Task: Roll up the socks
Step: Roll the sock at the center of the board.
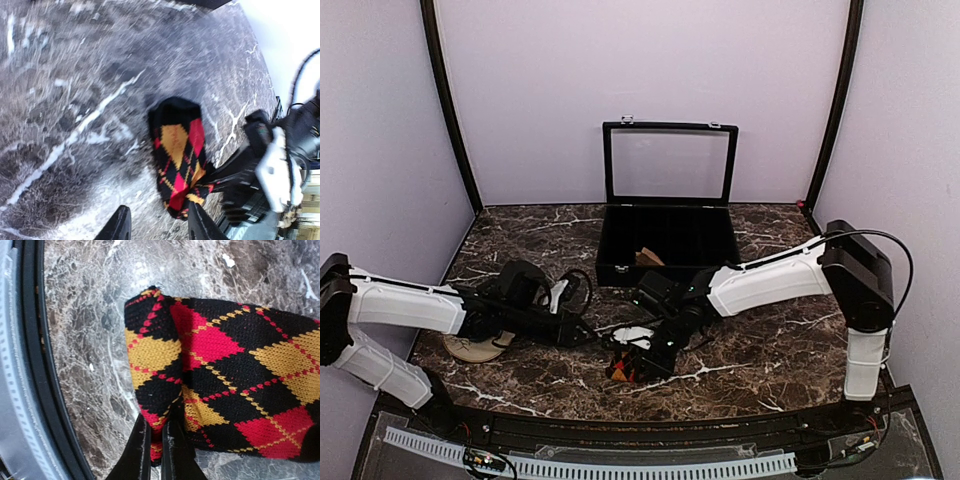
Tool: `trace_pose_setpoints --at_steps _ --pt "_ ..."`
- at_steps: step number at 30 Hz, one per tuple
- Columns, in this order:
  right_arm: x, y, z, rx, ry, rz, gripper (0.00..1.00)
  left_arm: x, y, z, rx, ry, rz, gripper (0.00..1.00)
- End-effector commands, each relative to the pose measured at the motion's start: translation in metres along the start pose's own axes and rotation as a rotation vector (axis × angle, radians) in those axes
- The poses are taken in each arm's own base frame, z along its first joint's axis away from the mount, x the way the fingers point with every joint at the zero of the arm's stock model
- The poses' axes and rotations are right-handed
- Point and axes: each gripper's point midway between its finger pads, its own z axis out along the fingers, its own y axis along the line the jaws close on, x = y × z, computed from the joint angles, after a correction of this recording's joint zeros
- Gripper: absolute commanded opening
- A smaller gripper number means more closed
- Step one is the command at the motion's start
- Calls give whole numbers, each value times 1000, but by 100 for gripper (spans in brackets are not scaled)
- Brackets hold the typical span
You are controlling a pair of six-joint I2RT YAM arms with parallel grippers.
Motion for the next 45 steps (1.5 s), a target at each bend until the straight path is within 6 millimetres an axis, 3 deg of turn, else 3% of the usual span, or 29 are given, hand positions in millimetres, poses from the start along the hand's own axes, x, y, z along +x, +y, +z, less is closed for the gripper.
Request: trace_pose_setpoints --at_steps 1,8,21,36,45 --pt "33 10 14 -143 116 130 5 -10 -13 -7 -40 -106 117 41" --pt "33 4 14 -242 106 230 4 10 -37 -1 -51 -59 304 41" --pt "36 -1 16 -317 120 300 4 24 -67 22 -74 89 636 45" --pt "47 -7 11 -354 145 349 4 56 -74 41 -64 271 868 47" --pt "51 -14 2 -370 157 363 4 65 -72 51 -72 332 959 47"
